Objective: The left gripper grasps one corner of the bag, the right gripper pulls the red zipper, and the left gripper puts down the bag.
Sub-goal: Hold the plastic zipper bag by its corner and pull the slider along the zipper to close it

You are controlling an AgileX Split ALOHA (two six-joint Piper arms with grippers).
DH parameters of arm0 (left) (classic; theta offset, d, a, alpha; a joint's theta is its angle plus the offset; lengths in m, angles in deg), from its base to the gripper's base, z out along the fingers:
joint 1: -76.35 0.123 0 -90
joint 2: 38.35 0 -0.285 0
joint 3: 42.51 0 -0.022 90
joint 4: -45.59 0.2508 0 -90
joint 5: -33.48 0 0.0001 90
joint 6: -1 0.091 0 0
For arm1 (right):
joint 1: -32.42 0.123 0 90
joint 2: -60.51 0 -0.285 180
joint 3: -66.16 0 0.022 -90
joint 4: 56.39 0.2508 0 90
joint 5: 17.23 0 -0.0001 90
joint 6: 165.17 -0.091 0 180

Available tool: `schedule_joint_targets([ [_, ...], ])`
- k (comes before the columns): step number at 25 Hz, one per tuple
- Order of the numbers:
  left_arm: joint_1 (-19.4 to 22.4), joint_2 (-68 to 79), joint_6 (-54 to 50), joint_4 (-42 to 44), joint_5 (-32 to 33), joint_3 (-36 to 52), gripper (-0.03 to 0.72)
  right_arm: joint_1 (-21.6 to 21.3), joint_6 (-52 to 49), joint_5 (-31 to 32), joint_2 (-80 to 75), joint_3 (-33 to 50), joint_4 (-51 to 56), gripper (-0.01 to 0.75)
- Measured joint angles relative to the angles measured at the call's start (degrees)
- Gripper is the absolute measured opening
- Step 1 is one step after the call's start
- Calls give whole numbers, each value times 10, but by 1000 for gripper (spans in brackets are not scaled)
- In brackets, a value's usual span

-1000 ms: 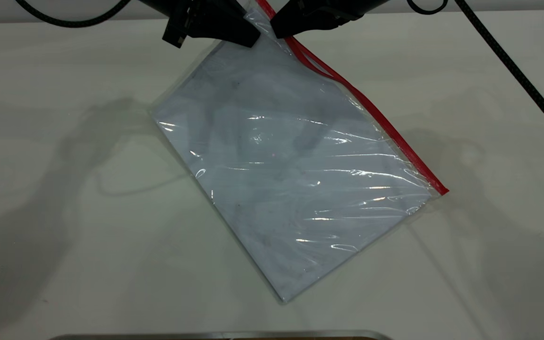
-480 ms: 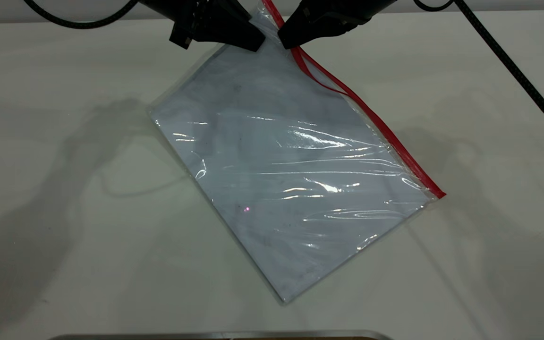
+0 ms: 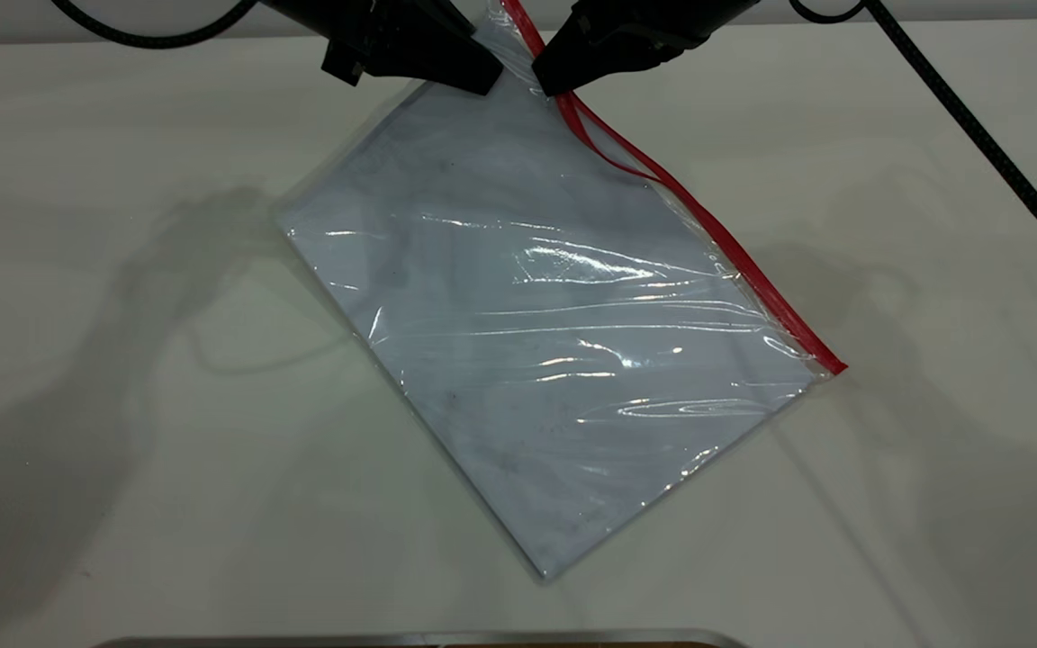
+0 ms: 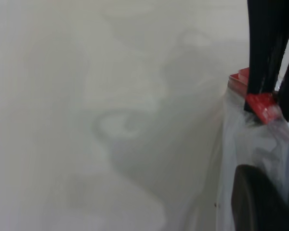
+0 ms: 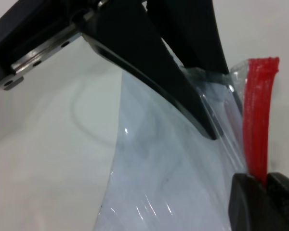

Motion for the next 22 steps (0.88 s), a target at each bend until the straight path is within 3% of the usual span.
schedule_joint_targets([
  [13, 1, 0, -44, 8, 2, -16, 53, 0, -20, -5, 0, 0, -6, 74],
  [22, 22, 0, -70, 3, 5, -29, 53, -1, -44, -9, -3, 3, -66, 84],
])
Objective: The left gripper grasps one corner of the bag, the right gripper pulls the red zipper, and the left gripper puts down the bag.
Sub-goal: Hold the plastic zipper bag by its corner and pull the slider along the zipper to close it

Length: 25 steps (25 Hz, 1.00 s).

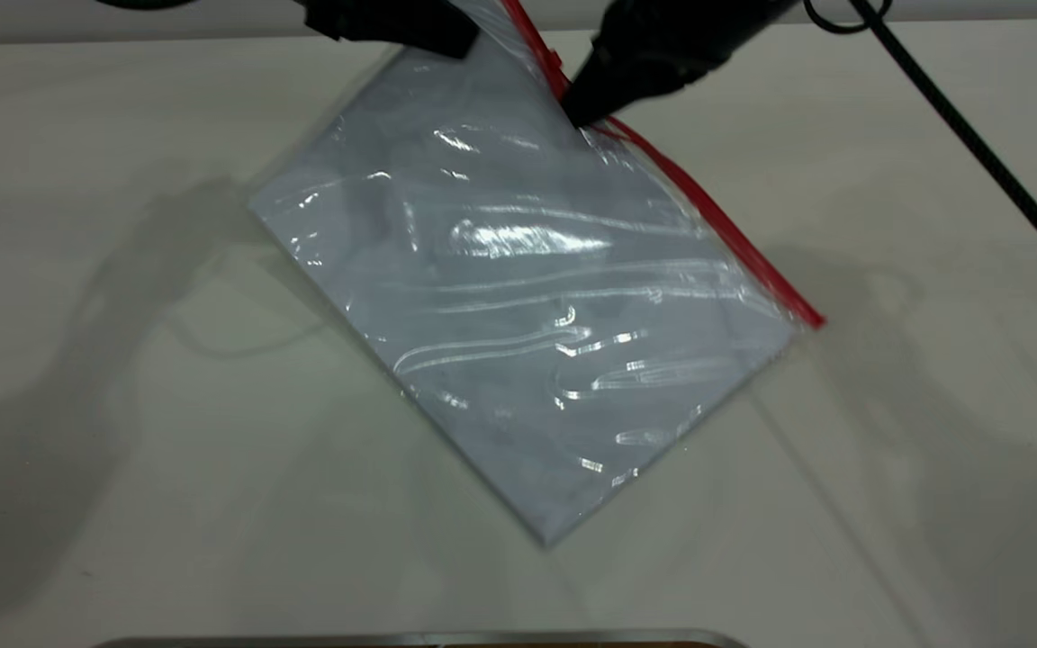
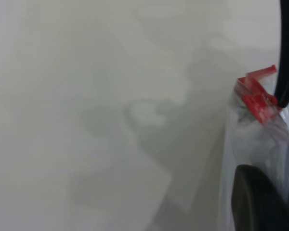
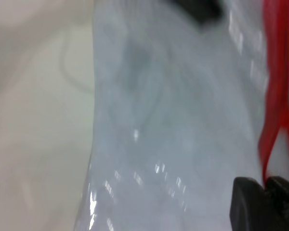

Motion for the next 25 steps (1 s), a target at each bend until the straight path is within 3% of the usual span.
schedule_joint_targets([
  [5, 4, -1, -1, -4, 7, -1, 53, 0, -2, -10, 0, 2, -2, 102],
  [9, 4, -1, -15, 2, 11, -5, 53, 0, -2, -13, 0, 3, 4, 174],
  [15, 4, -1, -73, 36, 11, -5, 53, 0, 8, -19, 0, 3, 18, 439],
  [18, 4, -1, -94, 40, 14, -5, 53, 0, 23, -29, 0, 3, 33, 518],
  [25, 4, -2, -101, 39, 52, -5, 53, 0, 99, -16, 0, 3, 117, 535],
])
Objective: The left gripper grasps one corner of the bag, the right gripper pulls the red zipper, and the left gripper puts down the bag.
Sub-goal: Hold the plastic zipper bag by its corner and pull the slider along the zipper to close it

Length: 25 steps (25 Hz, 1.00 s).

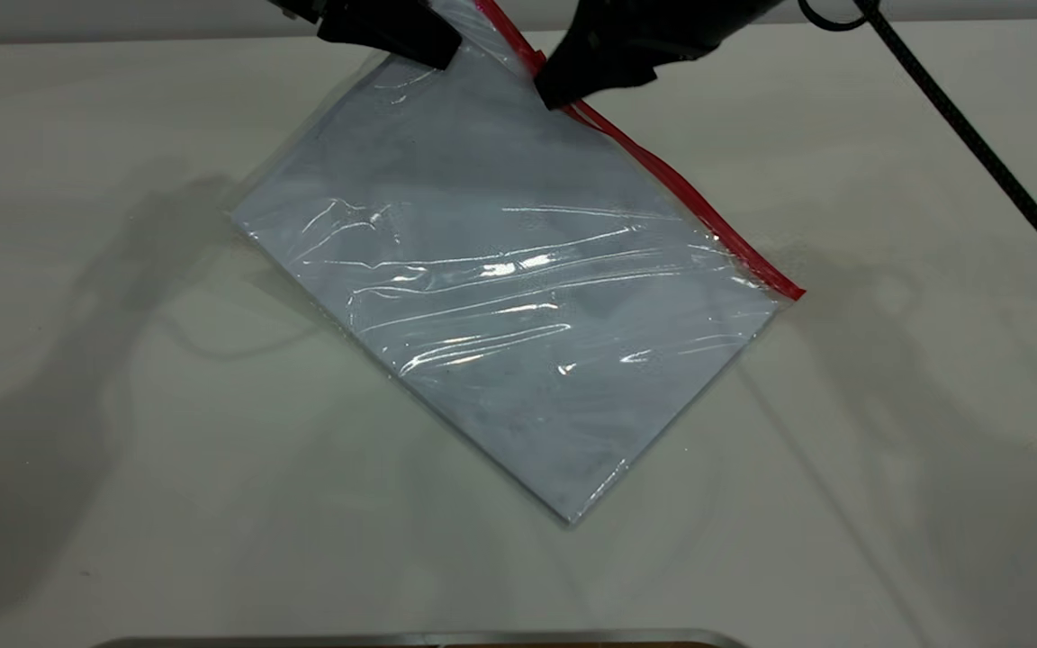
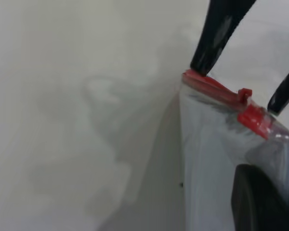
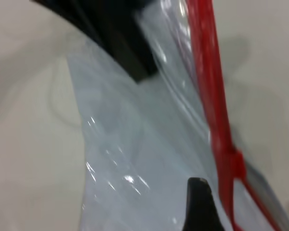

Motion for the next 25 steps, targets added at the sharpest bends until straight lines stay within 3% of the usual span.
schedule_joint_targets([
  [4, 0, 0, -1, -5, 15, 0, 53, 0, 33, 21, 0, 0, 37, 517],
  [7, 0, 0, -1, -9, 18, 0, 53, 0, 37, 26, 0, 0, 39, 463],
  [15, 0, 0, -13, -9, 19, 0, 53, 0, 39, 33, 0, 0, 40, 145],
  [18, -1, 0, -14, -9, 19, 0, 53, 0, 39, 33, 0, 0, 30, 63],
  [25, -2, 0, -15, -5, 19, 0, 53, 0, 36, 34, 0, 0, 14, 47],
])
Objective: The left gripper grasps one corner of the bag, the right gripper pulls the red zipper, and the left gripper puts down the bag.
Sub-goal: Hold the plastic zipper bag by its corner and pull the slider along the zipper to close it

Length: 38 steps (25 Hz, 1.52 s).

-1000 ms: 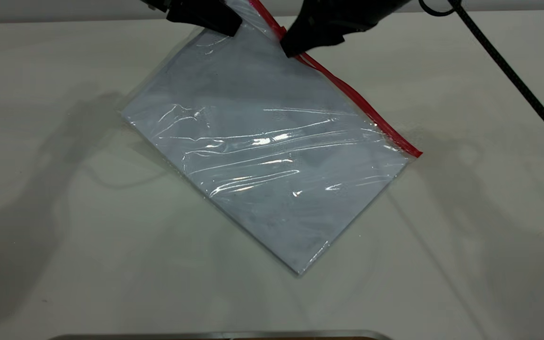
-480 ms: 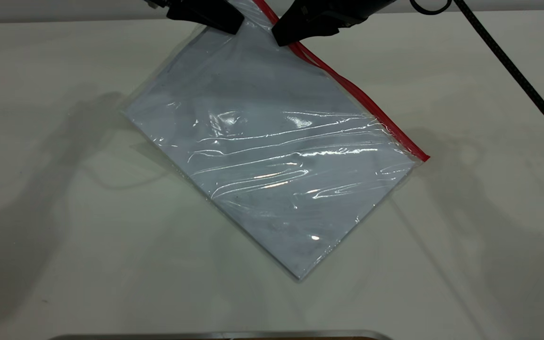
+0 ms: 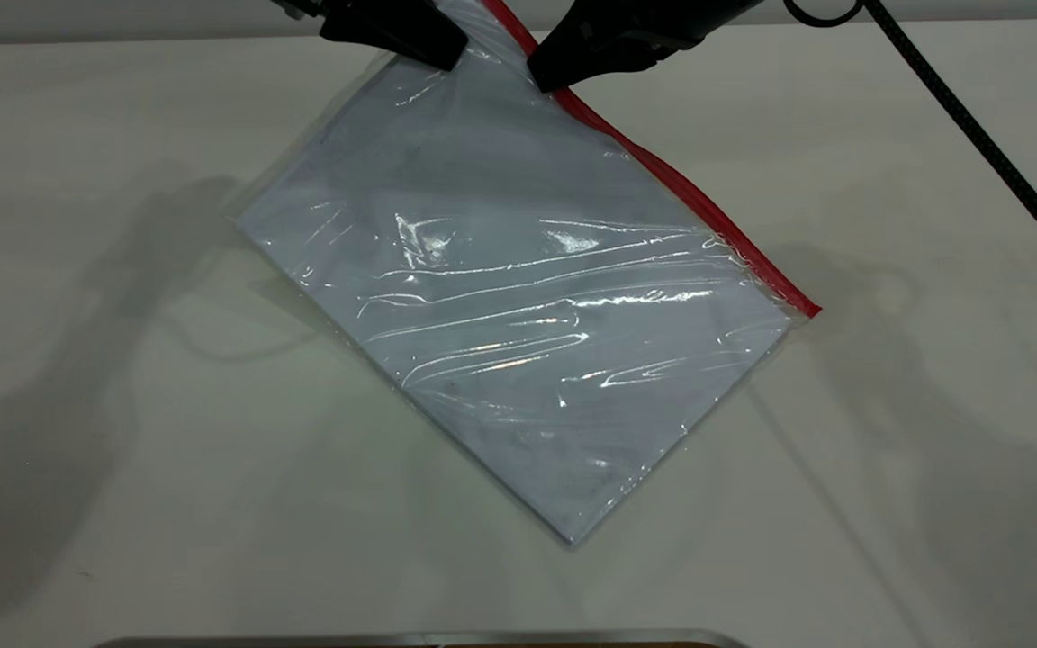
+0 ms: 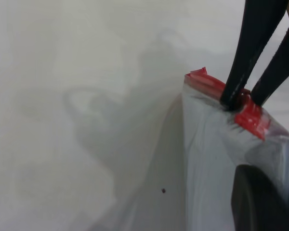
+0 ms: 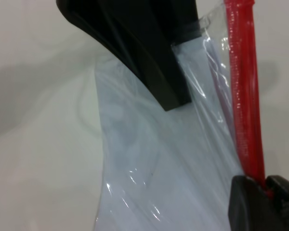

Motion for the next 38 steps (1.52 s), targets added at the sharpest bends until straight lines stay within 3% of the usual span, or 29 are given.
schedule_joint_targets([
  [26, -2, 0, 0, 5, 4, -1, 53, 1, -66, -3, 3, -4, -99, 87],
  [38, 1, 1, -2, 5, 1, -4, 53, 0, -67, -72, -4, 46, -121, 102],
])
